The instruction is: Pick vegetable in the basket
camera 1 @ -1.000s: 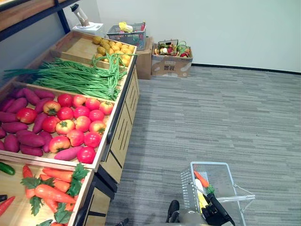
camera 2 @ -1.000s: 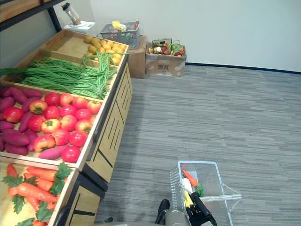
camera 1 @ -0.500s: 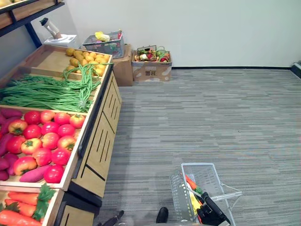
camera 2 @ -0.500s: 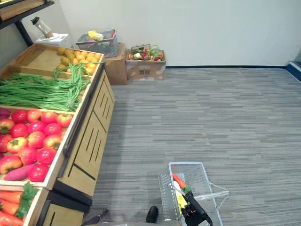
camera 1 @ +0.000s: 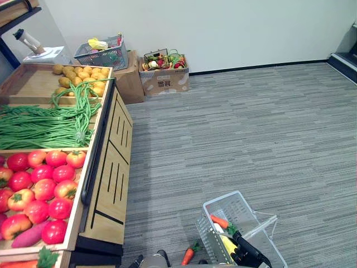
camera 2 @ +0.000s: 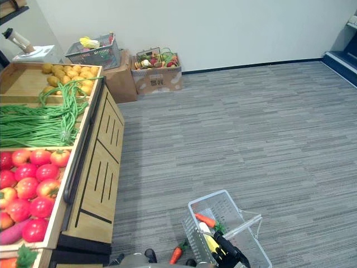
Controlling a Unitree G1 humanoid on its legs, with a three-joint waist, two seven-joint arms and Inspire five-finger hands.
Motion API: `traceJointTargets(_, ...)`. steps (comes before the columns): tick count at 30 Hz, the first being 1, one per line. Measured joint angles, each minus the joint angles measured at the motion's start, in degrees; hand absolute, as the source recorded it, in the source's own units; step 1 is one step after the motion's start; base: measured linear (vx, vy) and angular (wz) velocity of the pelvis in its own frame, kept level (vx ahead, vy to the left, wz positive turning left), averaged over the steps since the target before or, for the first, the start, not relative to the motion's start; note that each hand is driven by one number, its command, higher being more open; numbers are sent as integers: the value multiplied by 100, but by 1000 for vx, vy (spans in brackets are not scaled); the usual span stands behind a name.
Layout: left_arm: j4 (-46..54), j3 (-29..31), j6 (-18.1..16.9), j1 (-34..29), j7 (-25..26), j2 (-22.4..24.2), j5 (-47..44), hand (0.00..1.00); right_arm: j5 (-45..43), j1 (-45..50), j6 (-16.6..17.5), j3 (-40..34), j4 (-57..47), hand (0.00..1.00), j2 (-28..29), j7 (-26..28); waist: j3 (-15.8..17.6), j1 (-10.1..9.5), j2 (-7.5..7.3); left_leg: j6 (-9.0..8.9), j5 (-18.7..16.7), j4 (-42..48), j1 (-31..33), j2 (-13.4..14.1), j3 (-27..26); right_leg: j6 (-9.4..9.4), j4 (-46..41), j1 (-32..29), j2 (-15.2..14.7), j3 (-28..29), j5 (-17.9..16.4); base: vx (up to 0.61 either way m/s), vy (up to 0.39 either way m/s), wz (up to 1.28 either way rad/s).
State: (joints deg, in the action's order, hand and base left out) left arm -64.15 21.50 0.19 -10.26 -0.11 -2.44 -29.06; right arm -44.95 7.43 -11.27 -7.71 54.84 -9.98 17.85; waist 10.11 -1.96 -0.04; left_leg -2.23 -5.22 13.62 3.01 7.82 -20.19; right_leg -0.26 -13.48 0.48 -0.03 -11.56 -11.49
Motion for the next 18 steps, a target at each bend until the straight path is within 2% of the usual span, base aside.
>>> traceJointTargets(3, 0, -64, 26, 15, -1, -80, 46, 100, 38, 10, 26, 67, -3, 0, -13, 1, -88, -55, -95, 27, -81, -196, -358, -103, -289, 417, -1109, -317, -334, -326, -192, 258, 94, -29)
traceJointTargets(4, 12, -168, 33, 8, 8, -165, 52, 100, 41, -24, 48, 120, -4, 0, -11, 10, -119, -66, -111, 31, -84, -392, -577, -105, -352, 849, -1566, -415, -464, -530, -189, 254, 154, -26)
traceJointTargets(5, 88, -366, 27, 30, 7, -169, 55, 100, 43, -8, 115, 96, 3, 0, -99, 31, -115, 0, -36, 13, -72, -692, -870, -3, -339, 870, -2218, -611, -694, -1094, -251, 231, 169, -16)
traceJointTargets(6, 85, -452, -2, 37, 2, -216, 76, 100, 55, -5, 140, 87, 21, 0, -109, 34, -120, 23, -24, -3, -77, -758, -962, 33, -306, 671, -2292, -628, -788, -1281, -383, 141, 120, 0)
traceJointTargets(7, 101, -518, -23, 53, -28, -260, 84, 100, 108, 8, 162, 78, 16, 0, -106, 53, -123, 39, -33, -45, -92, -811, -1035, 90, -259, 580, -2255, -636, -830, -1388, -477, 157, 47, 21)
traceJointTargets(8, 101, -545, -100, 138, -34, -316, 86, 100, 160, 16, 206, -24, -2, 0, -47, 140, -126, 96, -34, -154, -153, -840, -1089, 262, -115, 590, -1898, -678, -801, -1363, -502, 120, -49, 48)
traceJointTargets(9, 95, -548, -154, 270, -58, -366, 91, 100, 143, 40, 298, -84, -33, 0, 52, 240, -119, 151, -69, -239, -234, -813, -1011, 398, 94, 674, -1232, -787, -737, -1104, -374, 167, -148, 65)
traceJointTargets(10, 87, -546, -171, 321, -83, -418, 94, 100, 142, 50, 330, -141, -53, 0, 130, 275, -117, 204, -152, -289, -263, -794, -927, 393, 236, 740, -652, -785, -719, -809, -179, 149, -239, 96)
traceJointTargets(11, 64, -566, -222, 438, -141, -551, 143, 100, 134, 127, 360, -249, -31, 0, 350, 346, -139, 237, -445, -472, -266, -725, -874, 254, 472, 709, 217, -543, -742, -559, 858, 225, -310, 94)
traceJointTargets(12, 19, -711, -206, 496, -177, -477, 235, 100, 129, 165, 403, -385, 50, 0, 391, 276, -79, 228, -349, -484, -259, -727, -899, 307, 656, 519, 234, -343, -619, -658, 963, 213, -228, 86)
traceJointTargets(13, 17, -702, -204, 481, -187, -409, 257, 100, 118, 174, 418, -427, 48, 0, 350, 276, -52, 227, -324, -493, -280, -732, -908, 359, 688, 500, 115, -344, -585, -590, 951, 234, -138, 58)
traceJointTargets(15, 47, -686, -131, 478, -205, -382, 265, 100, 80, 187, 396, -472, 58, 0, 319, 239, -87, 203, -216, -568, -223, -844, -1029, 426, 841, 243, 68, -214, -496, -541, 777, 220, -80, 43)
traceJointTargets(18, 54, -676, -60, 475, -237, -349, 288, 100, -14, 183, 401, -474, 88, 0, 311, 212, -106, 191, -173, -566, -223, -803, -1023, 431, 862, 242, 177, -81, -487, -536, 769, 141, -41, 21)
